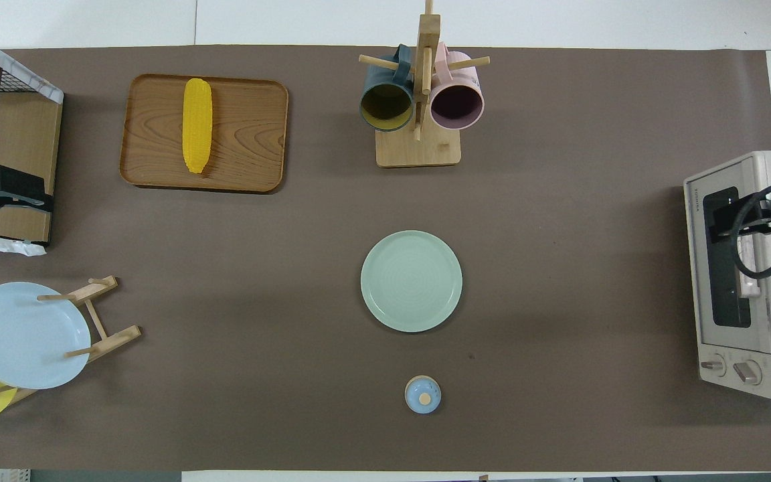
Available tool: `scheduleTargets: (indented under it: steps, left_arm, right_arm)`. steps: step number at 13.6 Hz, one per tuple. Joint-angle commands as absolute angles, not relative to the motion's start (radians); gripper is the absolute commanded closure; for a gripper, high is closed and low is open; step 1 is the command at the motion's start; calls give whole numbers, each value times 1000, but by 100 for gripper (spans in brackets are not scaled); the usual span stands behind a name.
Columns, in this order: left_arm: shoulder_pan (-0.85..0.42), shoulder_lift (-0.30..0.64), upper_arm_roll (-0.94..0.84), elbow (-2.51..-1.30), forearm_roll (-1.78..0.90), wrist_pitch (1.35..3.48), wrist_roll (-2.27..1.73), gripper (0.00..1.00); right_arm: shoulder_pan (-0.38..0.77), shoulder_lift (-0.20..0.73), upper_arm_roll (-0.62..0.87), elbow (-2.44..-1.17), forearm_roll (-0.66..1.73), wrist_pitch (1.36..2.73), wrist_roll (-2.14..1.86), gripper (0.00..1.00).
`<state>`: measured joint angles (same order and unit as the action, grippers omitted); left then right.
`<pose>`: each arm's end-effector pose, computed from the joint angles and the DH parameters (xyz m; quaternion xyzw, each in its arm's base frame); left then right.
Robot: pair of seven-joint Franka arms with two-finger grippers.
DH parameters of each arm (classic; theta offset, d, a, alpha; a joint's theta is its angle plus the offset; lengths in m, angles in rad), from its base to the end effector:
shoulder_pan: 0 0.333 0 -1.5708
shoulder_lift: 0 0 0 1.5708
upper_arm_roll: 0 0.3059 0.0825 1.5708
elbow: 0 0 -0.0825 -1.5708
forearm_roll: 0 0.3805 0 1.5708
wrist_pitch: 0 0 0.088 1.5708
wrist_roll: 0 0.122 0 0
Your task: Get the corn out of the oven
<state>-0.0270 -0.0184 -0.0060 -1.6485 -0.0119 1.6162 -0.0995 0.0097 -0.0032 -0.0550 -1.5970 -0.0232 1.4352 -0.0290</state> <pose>0.5475 -0.0195 0.5770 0.9994 0.0336 -0.0073 0.0054 0.5308 -0.0272 0.5786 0.9968 -0.0088 -0.0796 0.0085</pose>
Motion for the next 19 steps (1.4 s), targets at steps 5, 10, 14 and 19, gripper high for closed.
scheduleTargets:
  steps: [5, 10, 14, 19]
  left_arm:
    - [9, -34, -51, -1620, 6, 1565, -104, 0]
    - [-20, -34, -37, -1621, 5, 1566, -115, 0]
    - [-29, -43, -26, -1629, 5, 1572, -115, 0]
    - [-21, -63, -26, -1678, 5, 1603, -109, 0]
  right_arm:
    - [3, 0, -52, -1585, -3, 1430, -32, 0]
    - [3, 0, -52, -1585, -3, 1430, -32, 0]
    - [3, 0, -52, -1585, -3, 1430, -32, 0]
    - [6, 0, -52, -1585, -3, 1430, -32, 0]
